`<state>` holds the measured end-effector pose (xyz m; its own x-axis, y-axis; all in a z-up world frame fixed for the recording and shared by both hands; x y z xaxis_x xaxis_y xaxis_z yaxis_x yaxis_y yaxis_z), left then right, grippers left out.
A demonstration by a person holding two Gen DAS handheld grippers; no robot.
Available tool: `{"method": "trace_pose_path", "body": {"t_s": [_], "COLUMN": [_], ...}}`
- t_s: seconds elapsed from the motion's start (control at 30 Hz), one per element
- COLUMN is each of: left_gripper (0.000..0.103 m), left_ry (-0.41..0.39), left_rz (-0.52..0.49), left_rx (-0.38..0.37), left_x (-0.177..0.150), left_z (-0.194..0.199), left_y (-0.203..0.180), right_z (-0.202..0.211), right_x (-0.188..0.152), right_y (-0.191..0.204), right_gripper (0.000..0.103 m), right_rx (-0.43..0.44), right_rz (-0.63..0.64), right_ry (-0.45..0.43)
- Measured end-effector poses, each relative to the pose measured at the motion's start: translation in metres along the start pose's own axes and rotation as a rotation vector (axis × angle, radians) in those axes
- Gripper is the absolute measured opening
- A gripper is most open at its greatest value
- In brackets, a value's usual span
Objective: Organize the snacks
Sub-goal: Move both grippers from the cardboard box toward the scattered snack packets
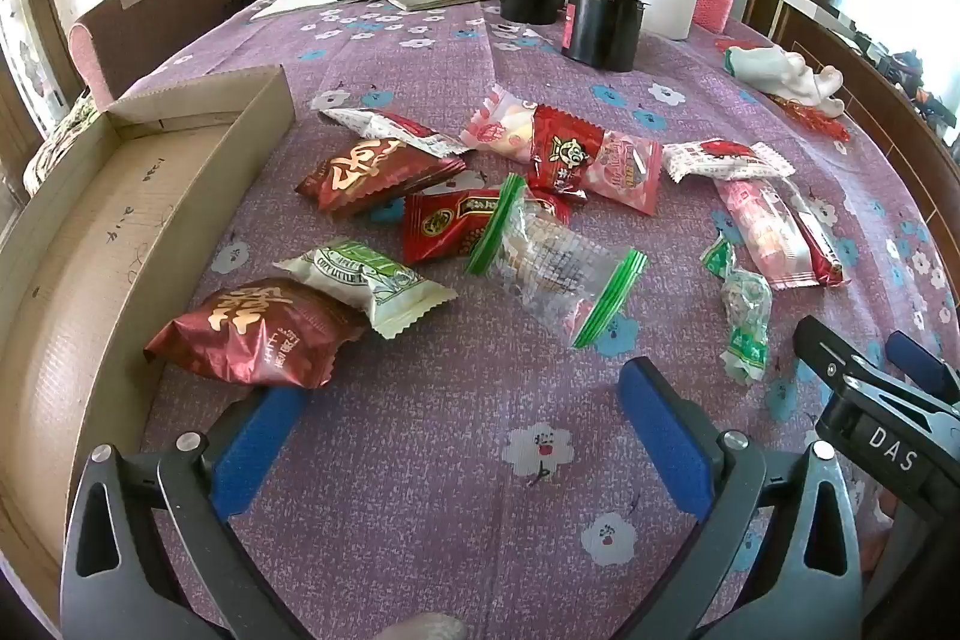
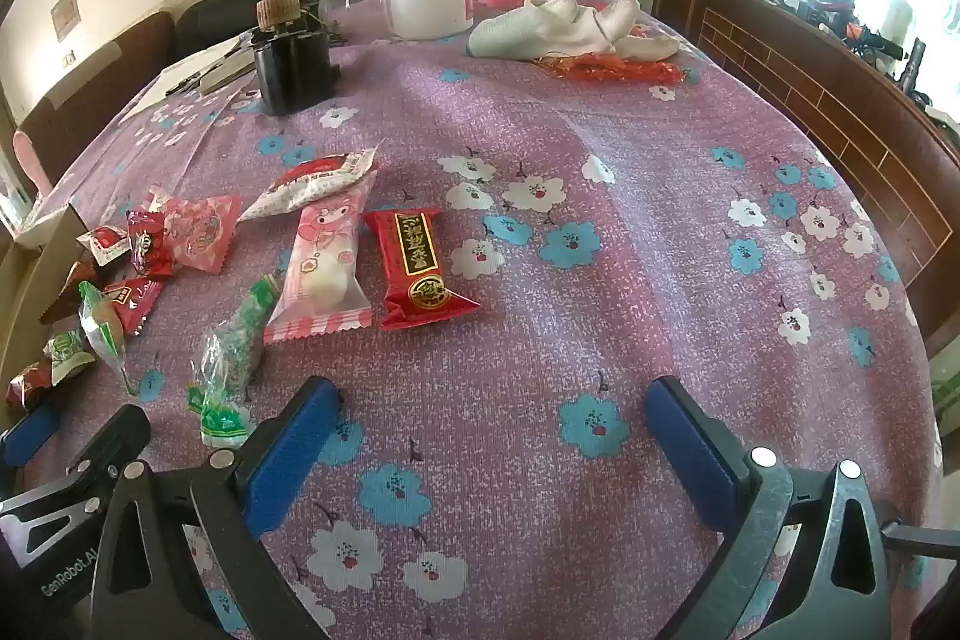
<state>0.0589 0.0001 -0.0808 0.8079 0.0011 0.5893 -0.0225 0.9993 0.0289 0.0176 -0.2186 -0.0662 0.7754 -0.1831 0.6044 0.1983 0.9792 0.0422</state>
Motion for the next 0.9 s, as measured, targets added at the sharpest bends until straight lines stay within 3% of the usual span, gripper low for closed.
{"method": "trace_pose_path", "body": {"t_s": [0.33,0.5,0.63,0.8,0.9], "left_gripper": [0.103,0.103,0.103,0.103,0.103], "left_ry": [0.009,0.049,0.042,0.084,0.041], "left_rz": [0.012,-0.051,-0.05,-0.102,-0.094], "left_rx": [0.006,-0.04,-0.028,-0.094,-0.124], "left_x": [-0.004,-0.017,-0.025,-0.037,-0.04], "left_z": [0.002,0.012,0.02,0.031,0.053], "left_y": [0.001,0.001,0.001,-0.002,0.007], "right_z": [0.0,0.0,0.0,0.0,0.0], "right_x": [0.0,0.0,0.0,0.0,0.0], "right_y": [-0.001,-0.001,-0.001,-0.001,-0.001], "right_gripper": [0.103,0.103,0.103,0.103,0.103], "right_rx": [-0.003,-0.003,-0.003,-0.002,-0.002], "right_rz": [0.002,0.002,0.002,0.002,0.002], "right_ry": [0.001,0.001,0.0,0.001,0.001]}}
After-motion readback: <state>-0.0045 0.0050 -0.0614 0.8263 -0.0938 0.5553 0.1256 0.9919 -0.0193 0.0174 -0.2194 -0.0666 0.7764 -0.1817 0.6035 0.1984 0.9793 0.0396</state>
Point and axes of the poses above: each gripper's, at about its wrist camera, not at the fingertips, and z roughly against the way its jaws point, y to its left, x to its top, the point moved 10 cm from there along -z, roughly the way its jaws point, and after that the axes turned 2 degrees about x, right-handed, at the moved point
